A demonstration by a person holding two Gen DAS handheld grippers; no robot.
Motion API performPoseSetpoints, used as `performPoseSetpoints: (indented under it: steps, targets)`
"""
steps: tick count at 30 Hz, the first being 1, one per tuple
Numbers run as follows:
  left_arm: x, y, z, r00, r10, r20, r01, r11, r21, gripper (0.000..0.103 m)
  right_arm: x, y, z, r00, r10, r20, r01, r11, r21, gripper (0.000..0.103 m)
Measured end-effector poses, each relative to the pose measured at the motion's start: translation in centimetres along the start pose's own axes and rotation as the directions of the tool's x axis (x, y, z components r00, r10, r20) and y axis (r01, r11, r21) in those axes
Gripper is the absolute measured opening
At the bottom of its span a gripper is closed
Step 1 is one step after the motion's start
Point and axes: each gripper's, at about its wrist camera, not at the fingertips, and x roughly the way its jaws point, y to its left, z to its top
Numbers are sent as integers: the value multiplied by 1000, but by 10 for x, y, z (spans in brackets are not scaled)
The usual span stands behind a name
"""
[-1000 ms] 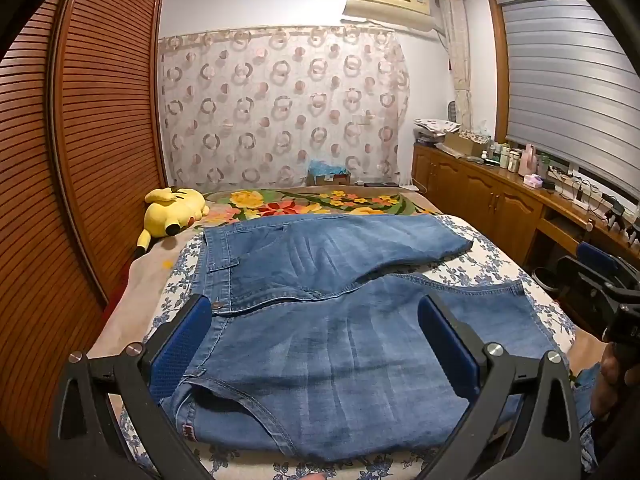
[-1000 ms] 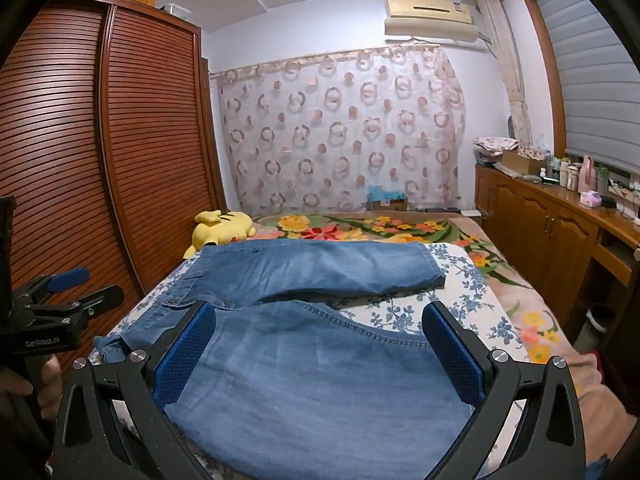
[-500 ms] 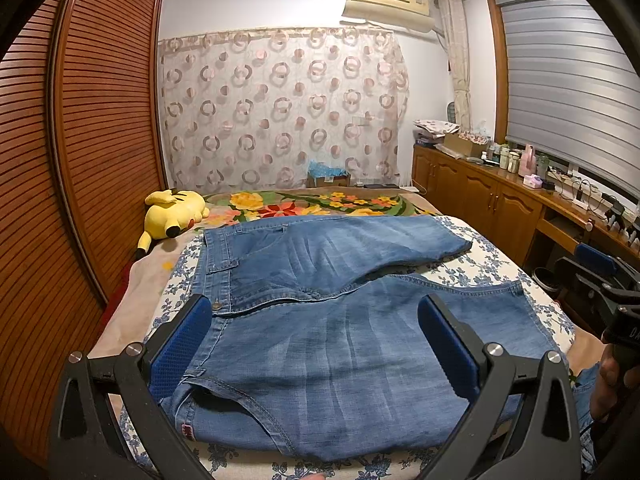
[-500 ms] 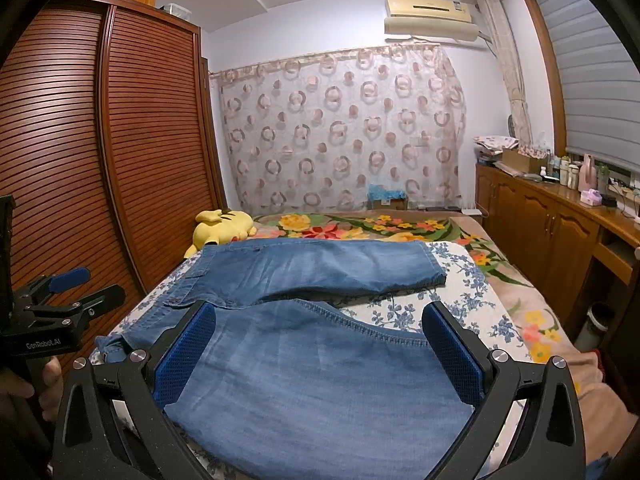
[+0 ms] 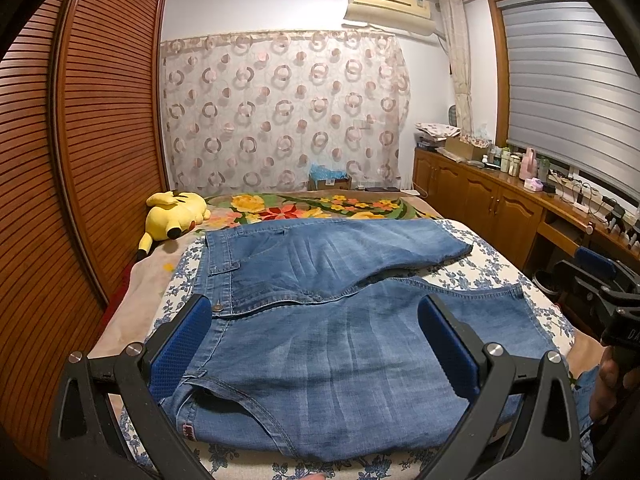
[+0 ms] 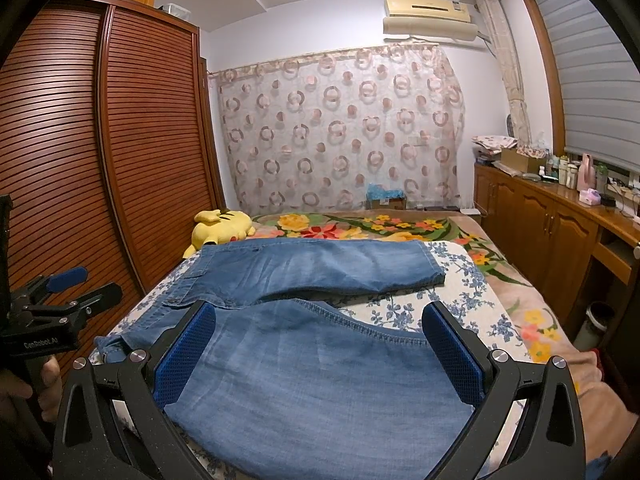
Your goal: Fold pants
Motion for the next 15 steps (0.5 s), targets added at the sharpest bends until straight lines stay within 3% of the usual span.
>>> performPoseSetpoints:
  steps: [15]
  targets:
    - [-2,0,7,1000,0,4,0,1000,0,103,0,0,0,1000,-1,0,1,1000,0,103]
